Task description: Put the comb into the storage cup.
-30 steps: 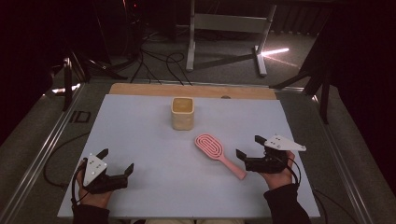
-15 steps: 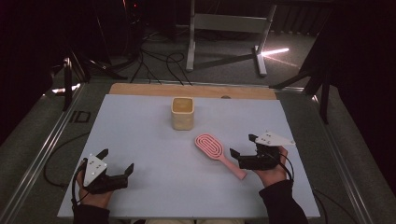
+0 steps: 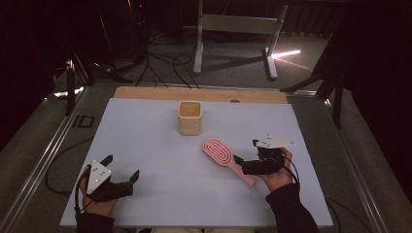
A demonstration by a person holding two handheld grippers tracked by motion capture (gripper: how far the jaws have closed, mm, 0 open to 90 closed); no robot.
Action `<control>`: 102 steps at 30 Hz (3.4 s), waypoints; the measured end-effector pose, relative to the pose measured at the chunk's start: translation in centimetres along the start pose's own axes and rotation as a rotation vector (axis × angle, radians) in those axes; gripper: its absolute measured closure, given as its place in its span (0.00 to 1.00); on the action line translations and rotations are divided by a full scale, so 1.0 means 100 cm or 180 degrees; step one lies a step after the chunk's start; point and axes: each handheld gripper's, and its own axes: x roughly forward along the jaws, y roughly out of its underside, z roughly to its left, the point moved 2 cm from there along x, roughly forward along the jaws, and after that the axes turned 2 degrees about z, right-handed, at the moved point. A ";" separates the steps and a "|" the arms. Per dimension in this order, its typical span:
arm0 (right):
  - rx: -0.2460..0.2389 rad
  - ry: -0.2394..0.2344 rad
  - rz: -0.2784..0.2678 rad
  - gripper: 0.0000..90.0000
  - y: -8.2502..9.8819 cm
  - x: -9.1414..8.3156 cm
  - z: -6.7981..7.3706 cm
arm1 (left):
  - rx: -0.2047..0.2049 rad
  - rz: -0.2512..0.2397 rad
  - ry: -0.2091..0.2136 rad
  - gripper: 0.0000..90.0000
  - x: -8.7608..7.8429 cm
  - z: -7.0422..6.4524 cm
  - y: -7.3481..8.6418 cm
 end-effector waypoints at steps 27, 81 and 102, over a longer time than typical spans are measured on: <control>-0.0166 -0.0128 0.0488 0.11 0.002 0.027 0.001 | -0.0013 0.0009 0.0003 0.00 0.002 -0.001 0.002; -0.0321 -0.0401 0.1777 0.48 0.018 0.087 0.006 | -0.0020 0.0072 0.0087 0.00 0.008 -0.004 0.005; -0.0420 -0.0318 0.2104 0.75 0.017 0.093 0.010 | -0.0008 0.0102 0.0095 0.00 0.009 -0.005 0.005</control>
